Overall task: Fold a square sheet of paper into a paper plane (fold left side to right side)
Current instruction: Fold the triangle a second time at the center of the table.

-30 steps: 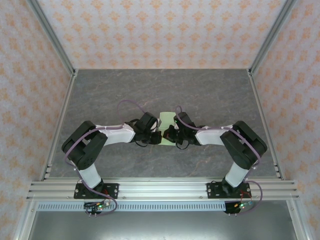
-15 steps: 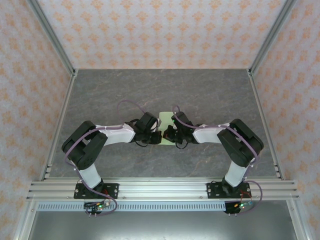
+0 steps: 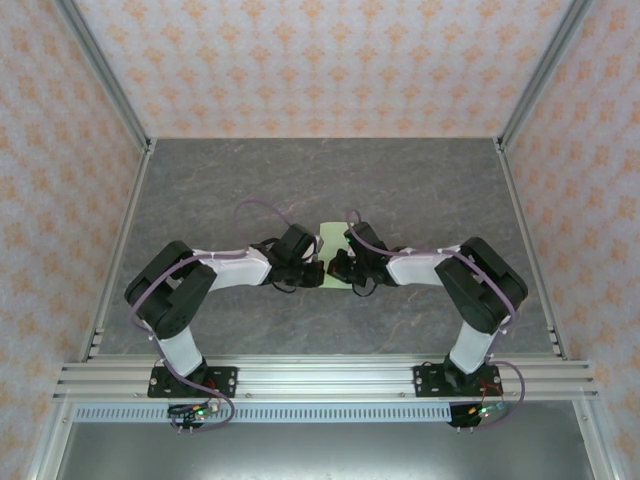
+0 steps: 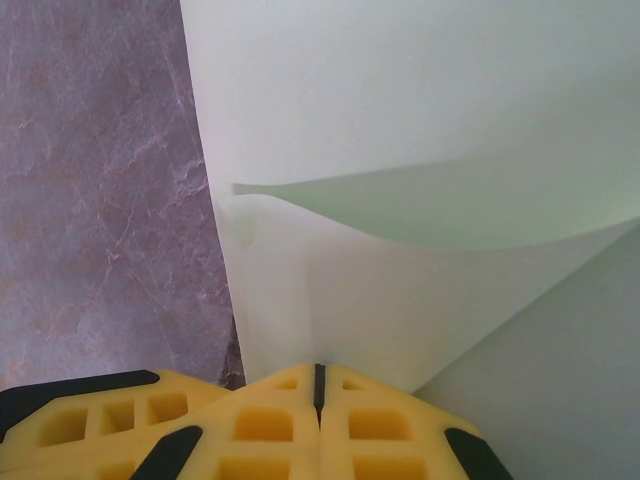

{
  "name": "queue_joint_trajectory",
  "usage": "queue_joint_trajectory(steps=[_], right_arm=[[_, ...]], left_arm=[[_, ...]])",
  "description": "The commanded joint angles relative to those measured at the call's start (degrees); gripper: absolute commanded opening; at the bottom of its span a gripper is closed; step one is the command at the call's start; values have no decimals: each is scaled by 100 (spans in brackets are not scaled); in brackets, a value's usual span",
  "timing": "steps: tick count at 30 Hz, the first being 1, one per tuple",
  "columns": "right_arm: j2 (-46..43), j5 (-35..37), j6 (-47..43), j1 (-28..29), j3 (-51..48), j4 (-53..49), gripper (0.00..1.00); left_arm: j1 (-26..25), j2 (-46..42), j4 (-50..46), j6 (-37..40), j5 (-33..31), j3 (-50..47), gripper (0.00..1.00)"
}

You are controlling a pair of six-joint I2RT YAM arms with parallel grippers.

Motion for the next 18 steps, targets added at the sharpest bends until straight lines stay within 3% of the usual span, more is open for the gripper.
queue_joint_trajectory(steps=[1,18], right_arm=[[-36,393,-178,-178,60,-432,1],[-19,301,-504,-565,329,-697,1]], left_arm=[[25,425,-523,-43,-547,-322,3],[25,431,-513,-48,-571,-349,3]])
